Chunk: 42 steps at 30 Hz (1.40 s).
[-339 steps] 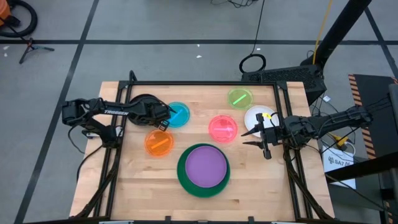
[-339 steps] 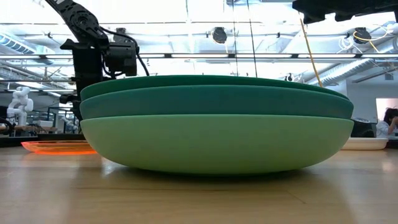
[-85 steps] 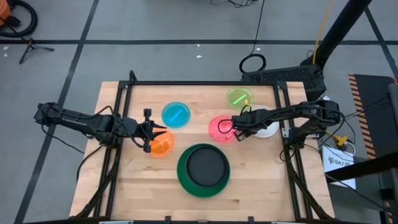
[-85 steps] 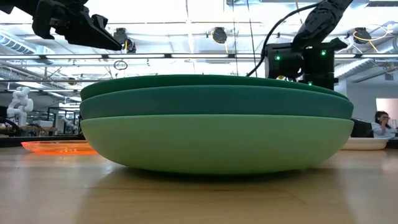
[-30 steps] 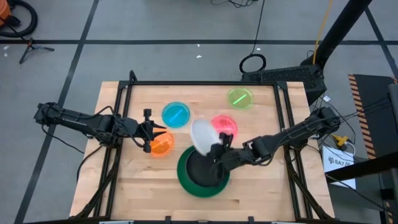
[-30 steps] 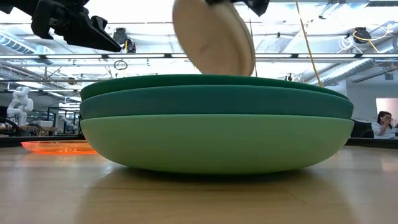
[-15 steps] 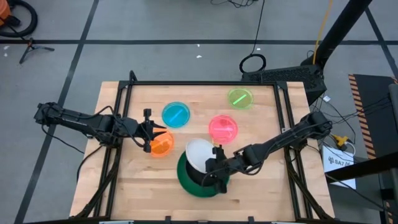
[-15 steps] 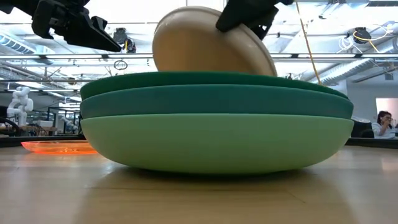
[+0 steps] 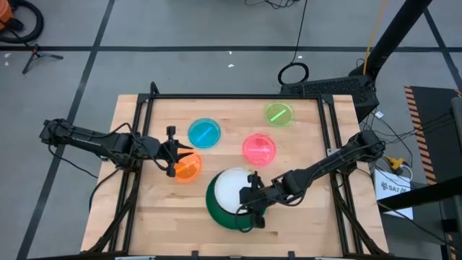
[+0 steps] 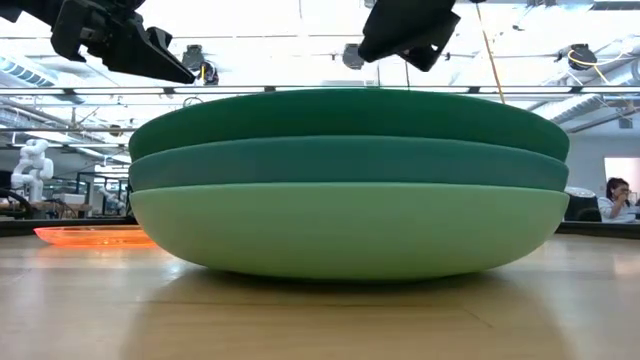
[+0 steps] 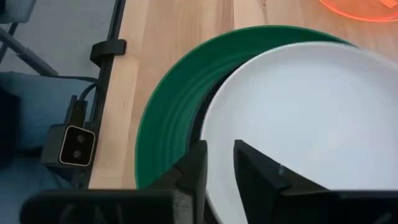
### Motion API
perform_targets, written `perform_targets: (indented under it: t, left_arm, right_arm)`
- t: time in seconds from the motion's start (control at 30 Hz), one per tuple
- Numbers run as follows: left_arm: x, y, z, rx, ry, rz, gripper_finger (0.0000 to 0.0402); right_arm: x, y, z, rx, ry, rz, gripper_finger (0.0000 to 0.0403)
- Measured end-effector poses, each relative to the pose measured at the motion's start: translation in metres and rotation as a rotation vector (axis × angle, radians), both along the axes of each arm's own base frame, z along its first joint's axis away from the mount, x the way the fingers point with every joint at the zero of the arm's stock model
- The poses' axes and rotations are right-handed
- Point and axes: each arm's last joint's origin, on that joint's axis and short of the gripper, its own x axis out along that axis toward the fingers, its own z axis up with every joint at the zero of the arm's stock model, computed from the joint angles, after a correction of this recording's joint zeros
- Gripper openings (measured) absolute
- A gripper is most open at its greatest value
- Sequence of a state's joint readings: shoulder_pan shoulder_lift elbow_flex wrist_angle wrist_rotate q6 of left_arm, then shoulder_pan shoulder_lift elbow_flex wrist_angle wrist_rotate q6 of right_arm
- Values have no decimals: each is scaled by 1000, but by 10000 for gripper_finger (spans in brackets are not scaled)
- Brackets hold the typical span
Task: Stack plastic plates
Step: Stack the light blue plate on top of the white plate
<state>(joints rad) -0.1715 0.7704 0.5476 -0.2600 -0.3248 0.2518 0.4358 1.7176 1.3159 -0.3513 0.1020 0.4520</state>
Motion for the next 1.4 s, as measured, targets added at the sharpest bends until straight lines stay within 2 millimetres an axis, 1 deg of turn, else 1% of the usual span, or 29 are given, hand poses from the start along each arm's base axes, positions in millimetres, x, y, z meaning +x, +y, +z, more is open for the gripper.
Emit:
perform_targets:
  t: [0.17,0.3,0.4,0.5,0.6,0.73,0.87,0.93,1.03,1.13,1.23,1.3,1.4]
  left_arm:
    - [0,0,0,-21,-4,11,76]
    - [0,0,0,-72,-11,36,76]
    - [2,0,-2,-129,-11,67,76]
    - [5,-1,-6,-217,-4,116,76]
    - [10,-3,-13,-301,21,169,76]
    - [18,-6,-23,-352,68,208,76]
    - [25,-7,-32,-365,107,232,76]
    - [29,-8,-35,-378,117,246,76]
    - [33,-9,-39,-406,114,266,76]
    - [38,-10,-43,-446,111,293,76]
    - [40,-12,-46,-480,113,311,76]
    - [40,-15,-47,-497,121,317,76]
    - [40,-18,-50,-542,130,340,76]
  right_arm:
    - [-1,1,0,2,7,-4,92]
    - [-4,0,-3,-31,45,14,95]
    - [-6,-1,-5,-95,51,71,93]
    - [-7,-3,-5,-194,39,131,91]
    - [-10,-8,-2,-273,41,193,89]
    - [-21,-27,6,-341,41,238,89]
    - [-44,-57,6,-378,-4,235,89]
    - [-55,-72,6,-374,-64,199,89]
    - [-70,-88,-3,-367,-177,152,89]
    - [-83,-98,-14,-350,-290,105,89]
    - [-91,-105,-21,-344,-338,74,89]
    - [-93,-110,-20,-348,-344,52,89]
    - [-95,-119,-12,-368,-380,29,89]
